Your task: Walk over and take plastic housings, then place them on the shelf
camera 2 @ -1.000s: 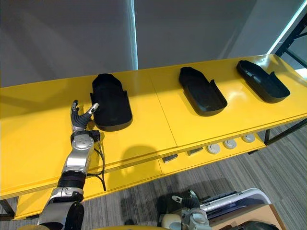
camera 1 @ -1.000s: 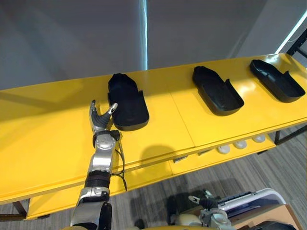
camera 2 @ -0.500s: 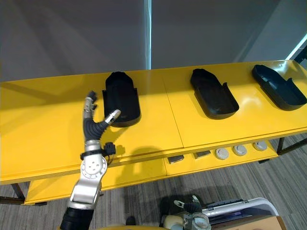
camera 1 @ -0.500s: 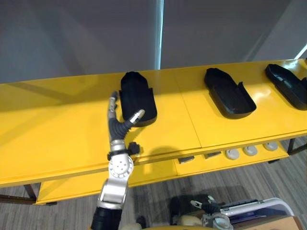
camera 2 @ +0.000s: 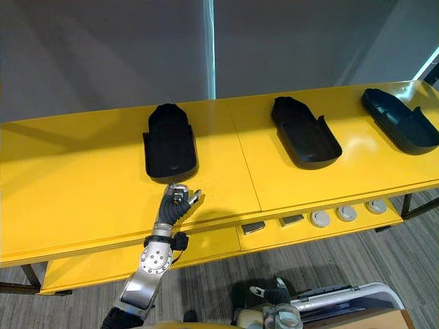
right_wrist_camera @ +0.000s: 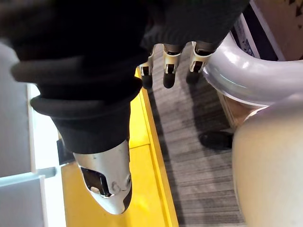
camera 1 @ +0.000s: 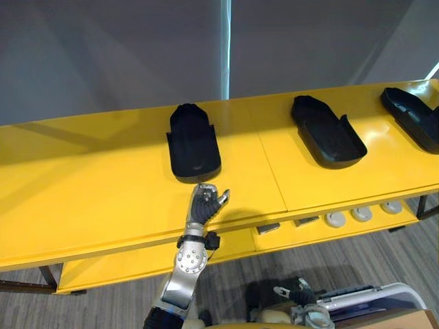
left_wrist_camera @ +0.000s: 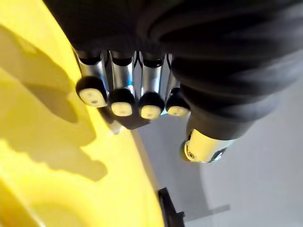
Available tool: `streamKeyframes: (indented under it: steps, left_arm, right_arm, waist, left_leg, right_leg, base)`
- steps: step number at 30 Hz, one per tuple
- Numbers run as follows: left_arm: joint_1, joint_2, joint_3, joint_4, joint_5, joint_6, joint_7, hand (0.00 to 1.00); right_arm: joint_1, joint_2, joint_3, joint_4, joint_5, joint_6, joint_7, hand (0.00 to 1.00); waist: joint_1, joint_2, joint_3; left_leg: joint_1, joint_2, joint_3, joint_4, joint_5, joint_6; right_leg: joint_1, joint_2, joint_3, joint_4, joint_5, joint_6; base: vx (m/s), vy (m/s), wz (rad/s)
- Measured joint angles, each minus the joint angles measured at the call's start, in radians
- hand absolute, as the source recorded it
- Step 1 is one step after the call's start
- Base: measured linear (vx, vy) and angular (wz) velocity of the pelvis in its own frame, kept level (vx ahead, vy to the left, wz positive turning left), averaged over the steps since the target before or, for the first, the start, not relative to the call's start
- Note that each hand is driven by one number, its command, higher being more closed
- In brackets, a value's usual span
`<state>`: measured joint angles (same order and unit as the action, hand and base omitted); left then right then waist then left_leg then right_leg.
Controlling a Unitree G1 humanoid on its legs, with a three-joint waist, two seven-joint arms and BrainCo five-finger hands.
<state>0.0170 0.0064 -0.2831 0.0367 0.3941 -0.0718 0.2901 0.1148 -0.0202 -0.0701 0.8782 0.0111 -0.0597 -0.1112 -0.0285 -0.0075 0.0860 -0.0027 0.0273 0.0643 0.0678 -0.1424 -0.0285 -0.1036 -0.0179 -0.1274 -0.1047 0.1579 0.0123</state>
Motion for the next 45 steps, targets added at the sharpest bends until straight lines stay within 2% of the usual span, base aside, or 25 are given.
streamKeyframes:
  steps: [5, 17, 25, 45]
  left_arm:
    - [-0.062, 0.022, 0.012, 0.068, 0.016, 0.017, 0.02, 1.0]
    - [-0.155, 0.036, 0.049, 0.165, 0.07, 0.023, 0.042, 1.0]
    - [-0.157, 0.038, 0.085, 0.171, 0.089, 0.026, 0.062, 1.0]
    - [-0.175, 0.037, 0.101, 0.188, 0.085, 0.03, 0.084, 1.0]
  right_arm:
    - [-0.011, 0.001, 0.01, 0.0, -0.011, 0.003, 0.0, 0.0]
    - [-0.029, 0.007, 0.01, 0.001, -0.02, 0.011, 0.001, 0.0]
    - [-0.036, 0.013, 0.009, 0.001, -0.021, 0.013, 0.001, 0.0]
    - [-0.036, 0.014, 0.007, 0.004, -0.022, 0.024, 0.001, 0.0]
  waist:
    - [-0.01, -0.001, -0.001]
    - [-0.021, -0.005, -0.001]
    - [-0.043, -0.011, -0.002]
    - [-0.05, -0.021, -0.001]
  left_leg:
    - [0.018, -0.002, 0.019, -0.017, 0.004, 0.006]
    - [0.032, -0.009, 0.019, -0.032, 0.004, 0.007]
    - [0.033, -0.009, 0.021, -0.034, 0.004, 0.007]
    - [0.035, -0.009, 0.022, -0.036, 0.004, 0.007]
  right_leg:
    - [-0.007, 0.003, 0.019, 0.0, 0.001, 0.0]
    - [-0.006, -0.001, 0.022, -0.001, 0.0, 0.0]
    - [-0.006, -0.001, 0.023, -0.001, 0.0, 0.0]
    - [-0.006, 0.0, 0.024, -0.001, 0.0, 0.001]
  base:
    - [0.04, 0.031, -0.13]
    - [0.01, 0.02, -0.02]
    - [0.0, 0.0, 0.0]
    - [0.0, 0.0, 0.0]
